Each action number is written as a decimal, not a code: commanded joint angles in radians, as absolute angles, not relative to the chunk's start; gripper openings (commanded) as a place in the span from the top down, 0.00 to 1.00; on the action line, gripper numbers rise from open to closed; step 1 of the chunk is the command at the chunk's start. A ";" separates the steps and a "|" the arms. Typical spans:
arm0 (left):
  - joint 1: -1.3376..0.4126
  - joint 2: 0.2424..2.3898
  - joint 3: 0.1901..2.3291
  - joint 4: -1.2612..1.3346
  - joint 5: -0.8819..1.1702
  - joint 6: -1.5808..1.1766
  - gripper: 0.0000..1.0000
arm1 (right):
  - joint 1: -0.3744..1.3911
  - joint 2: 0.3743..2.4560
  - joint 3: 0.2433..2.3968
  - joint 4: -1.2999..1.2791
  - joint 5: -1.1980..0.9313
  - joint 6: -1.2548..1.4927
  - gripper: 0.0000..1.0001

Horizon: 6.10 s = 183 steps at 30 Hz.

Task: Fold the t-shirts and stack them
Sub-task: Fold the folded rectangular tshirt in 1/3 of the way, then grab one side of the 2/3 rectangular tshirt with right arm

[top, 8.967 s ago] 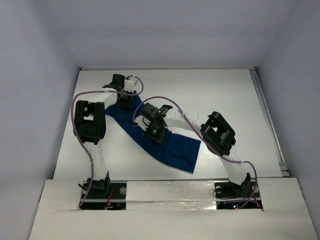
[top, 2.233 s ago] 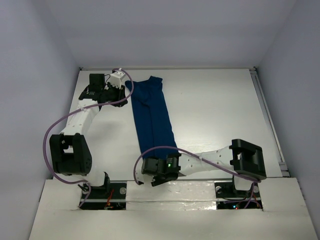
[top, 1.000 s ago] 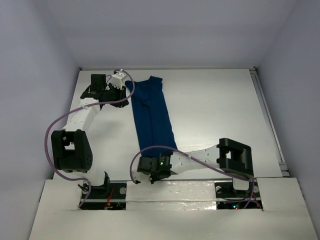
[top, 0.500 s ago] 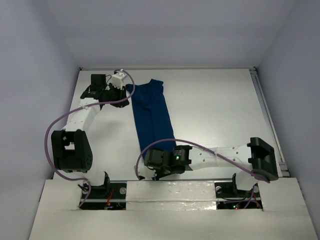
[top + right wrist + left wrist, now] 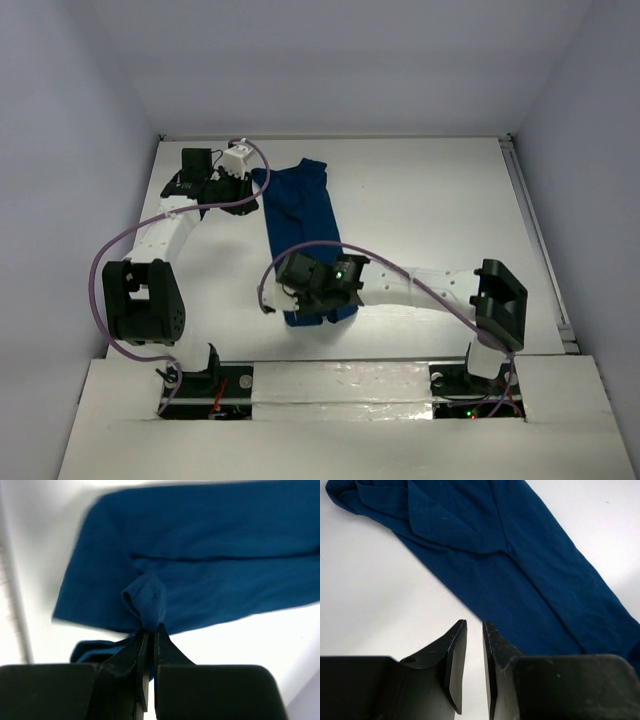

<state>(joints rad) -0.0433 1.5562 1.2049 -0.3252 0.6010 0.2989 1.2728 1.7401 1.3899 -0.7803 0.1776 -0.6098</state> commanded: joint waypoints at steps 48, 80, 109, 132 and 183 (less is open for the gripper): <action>0.020 1.513 1.174 -0.275 0.687 0.328 0.86 | 0.943 2.309 2.138 -0.746 0.270 -0.775 0.97; 0.038 1.483 1.147 -0.275 0.698 0.331 0.88 | 0.934 2.117 2.007 -0.528 0.407 -0.578 0.48; -0.029 1.715 1.109 -0.089 1.221 0.143 1.00 | 0.793 1.525 1.425 -0.347 0.051 -0.267 1.00; -0.328 1.847 1.152 -0.112 0.511 0.129 1.00 | 0.715 1.454 1.413 -0.365 -0.048 -0.247 1.00; -0.183 1.749 1.278 -0.020 0.437 0.115 1.00 | 0.824 1.664 1.333 -0.494 -0.130 -0.569 0.90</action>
<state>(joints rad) -0.2371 1.8538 1.1893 -0.0528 0.3035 0.1719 0.7895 1.6962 1.3399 -0.5468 -0.1593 -0.5102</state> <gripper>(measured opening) 0.003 0.088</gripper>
